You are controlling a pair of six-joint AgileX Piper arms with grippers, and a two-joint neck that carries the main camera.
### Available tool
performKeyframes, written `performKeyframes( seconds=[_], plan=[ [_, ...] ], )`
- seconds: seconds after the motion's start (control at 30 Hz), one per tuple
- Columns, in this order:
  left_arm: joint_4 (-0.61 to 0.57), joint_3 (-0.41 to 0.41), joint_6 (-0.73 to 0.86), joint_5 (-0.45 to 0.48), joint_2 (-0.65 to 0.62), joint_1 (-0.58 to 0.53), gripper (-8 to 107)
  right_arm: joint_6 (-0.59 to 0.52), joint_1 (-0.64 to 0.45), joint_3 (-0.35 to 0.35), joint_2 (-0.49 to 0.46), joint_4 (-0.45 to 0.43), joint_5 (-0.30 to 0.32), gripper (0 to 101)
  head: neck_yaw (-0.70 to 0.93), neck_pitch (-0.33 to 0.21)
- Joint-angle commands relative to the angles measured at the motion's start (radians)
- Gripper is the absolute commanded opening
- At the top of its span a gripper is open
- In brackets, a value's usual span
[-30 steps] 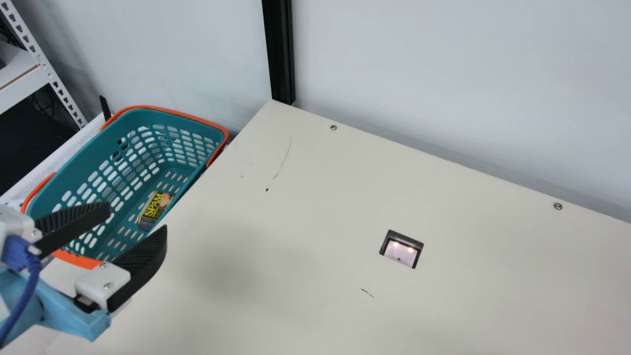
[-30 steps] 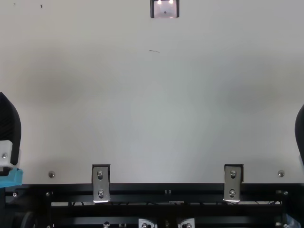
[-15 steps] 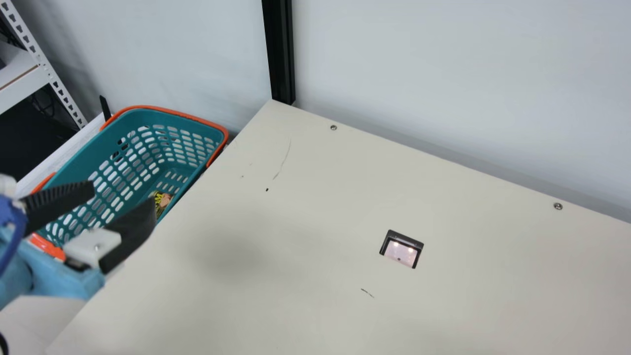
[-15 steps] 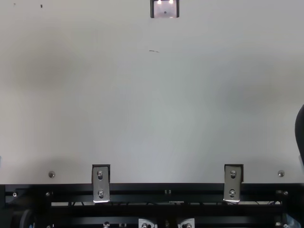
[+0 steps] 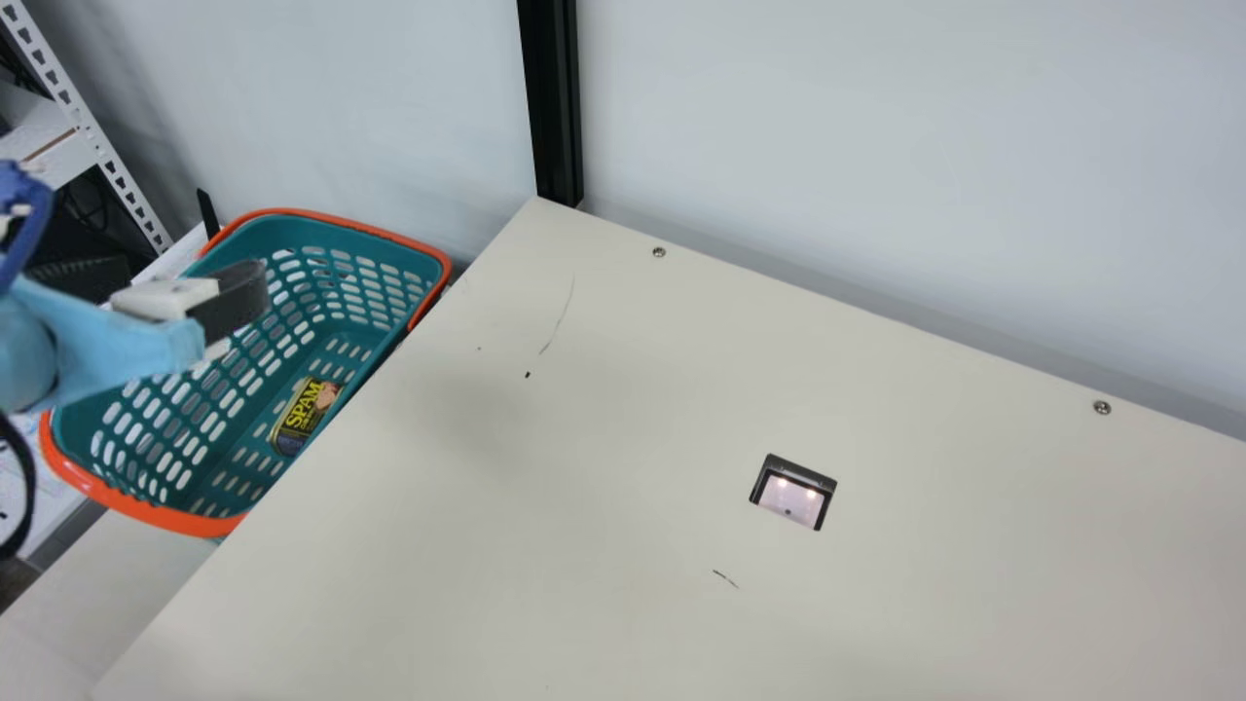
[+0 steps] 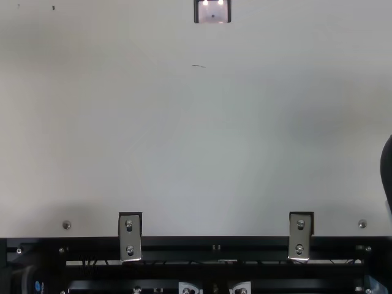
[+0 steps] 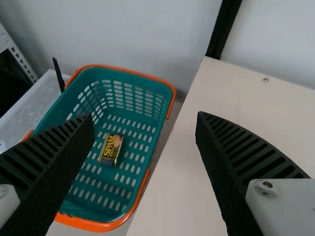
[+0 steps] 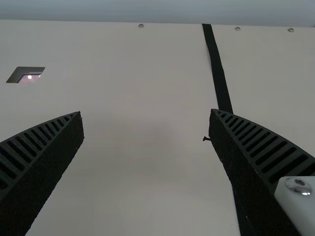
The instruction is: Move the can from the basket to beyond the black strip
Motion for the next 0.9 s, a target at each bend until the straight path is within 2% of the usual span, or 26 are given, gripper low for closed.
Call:
performKeyframes(
  seconds=[0.0,0.37,0.63,0.87],
  plan=[
    [-0.016,-0.006,0.052,-0.003,0.087,0.058,90,0.0,0.0,0.0,0.0,0.0,0.0,101,0.014,-0.035],
    [-0.074,-0.018,0.271,-0.098,0.375,0.261,90,0.0,0.0,0.0,0.0,0.0,0.0,101,0.014,-0.035],
    [-0.087,-0.053,0.35,-0.176,0.588,0.316,90,0.0,0.0,0.0,0.0,0.0,0.0,101,0.014,-0.035],
    [-0.05,-0.108,0.375,-0.215,0.788,0.327,90,0.0,0.0,0.0,0.0,0.0,0.0,101,0.014,-0.035]
  ],
)
